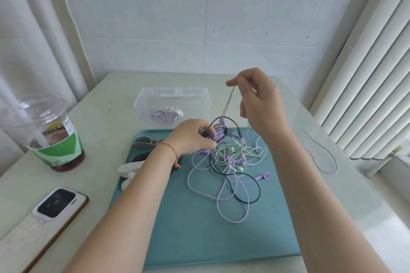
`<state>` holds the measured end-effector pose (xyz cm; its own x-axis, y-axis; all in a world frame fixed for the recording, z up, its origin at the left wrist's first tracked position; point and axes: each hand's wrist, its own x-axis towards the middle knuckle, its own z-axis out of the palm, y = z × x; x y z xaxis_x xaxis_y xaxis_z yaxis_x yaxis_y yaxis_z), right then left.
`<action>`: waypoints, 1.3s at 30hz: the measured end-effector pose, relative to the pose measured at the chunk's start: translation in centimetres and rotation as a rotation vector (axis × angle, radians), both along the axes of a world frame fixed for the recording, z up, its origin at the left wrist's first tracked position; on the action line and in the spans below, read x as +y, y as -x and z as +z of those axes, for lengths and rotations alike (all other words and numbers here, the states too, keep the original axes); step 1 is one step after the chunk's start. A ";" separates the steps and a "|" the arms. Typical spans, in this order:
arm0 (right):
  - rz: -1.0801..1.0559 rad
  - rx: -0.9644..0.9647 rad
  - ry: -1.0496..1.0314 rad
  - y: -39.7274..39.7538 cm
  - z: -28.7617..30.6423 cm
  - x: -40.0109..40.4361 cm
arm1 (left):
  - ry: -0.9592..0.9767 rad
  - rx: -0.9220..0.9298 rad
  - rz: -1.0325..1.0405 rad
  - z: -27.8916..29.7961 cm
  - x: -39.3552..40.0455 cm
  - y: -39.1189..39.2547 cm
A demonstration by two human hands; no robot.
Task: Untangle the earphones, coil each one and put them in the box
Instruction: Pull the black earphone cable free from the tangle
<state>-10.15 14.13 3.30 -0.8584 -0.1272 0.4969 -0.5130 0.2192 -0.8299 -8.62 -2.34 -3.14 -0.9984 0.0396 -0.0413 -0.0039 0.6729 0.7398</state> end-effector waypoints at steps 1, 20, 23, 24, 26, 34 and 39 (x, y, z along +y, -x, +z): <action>-0.004 -0.010 -0.013 0.0 0.0 0.0 | 0.041 -0.033 0.013 0.0 -0.1 -0.1; 0.067 0.029 0.038 -0.7 0.7 0.0 | -0.556 0.348 0.152 2.4 1.0 -0.6; 0.062 0.053 0.074 -0.7 0.9 0.1 | -0.345 0.215 0.043 1.9 1.2 -0.5; 0.058 0.052 0.065 -0.7 0.9 0.1 | -0.267 0.182 0.063 1.6 1.2 -0.3; 0.048 0.048 0.059 -0.7 0.9 0.2 | -0.183 0.157 0.118 1.1 1.0 -0.1; 0.063 0.051 0.027 -0.8 1.0 0.2 | -0.128 0.189 0.038 0.2 1.3 0.0; 0.075 0.038 0.016 -0.8 0.9 0.1 | -0.079 0.129 0.015 -0.7 1.2 0.3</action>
